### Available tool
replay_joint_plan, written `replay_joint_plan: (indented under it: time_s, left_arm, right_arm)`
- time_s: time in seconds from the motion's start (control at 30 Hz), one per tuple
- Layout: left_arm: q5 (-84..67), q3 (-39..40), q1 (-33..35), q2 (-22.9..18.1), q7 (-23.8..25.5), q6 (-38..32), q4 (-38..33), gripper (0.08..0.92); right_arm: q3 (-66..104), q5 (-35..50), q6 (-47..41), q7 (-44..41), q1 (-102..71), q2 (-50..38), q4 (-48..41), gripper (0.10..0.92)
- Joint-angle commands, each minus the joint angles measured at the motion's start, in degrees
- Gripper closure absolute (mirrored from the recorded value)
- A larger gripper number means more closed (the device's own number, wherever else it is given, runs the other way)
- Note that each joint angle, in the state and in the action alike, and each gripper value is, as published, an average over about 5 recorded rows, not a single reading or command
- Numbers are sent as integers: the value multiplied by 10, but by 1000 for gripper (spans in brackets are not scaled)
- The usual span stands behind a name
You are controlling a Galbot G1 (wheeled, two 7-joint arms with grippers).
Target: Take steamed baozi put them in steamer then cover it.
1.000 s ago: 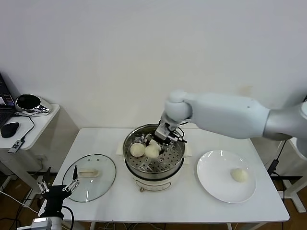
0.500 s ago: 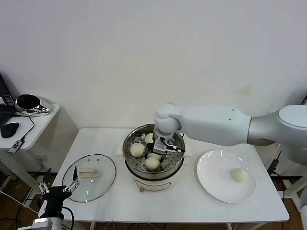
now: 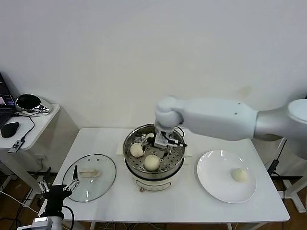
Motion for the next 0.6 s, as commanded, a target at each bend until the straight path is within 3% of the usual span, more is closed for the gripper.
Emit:
replay_joint_plan:
  time_s: [0.03, 0.2, 0.33, 0.43, 0.6]
  left_arm:
    - [0, 2, -1, 1, 0, 1, -2, 177]
    - [3, 9, -3, 6, 1, 2, -3, 177]
    - [3, 12, -5, 11, 2, 3, -3, 177]
    - [3, 12, -5, 14, 2, 3, -2, 177]
    - [3, 17, -6, 17, 2, 2, 1, 177]
  right_arm:
    - [-2, 85, -186, -15, 69, -113, 52, 203]
    - [-11, 146, -354, 10, 78, -231, 119, 203]
    - [-10, 149, -415, 25, 64, -324, 154, 203]
    - [-2, 126, -422, 19, 41, -380, 167, 203]
    - [48, 51, -342, -9, -41, -444, 138, 203]
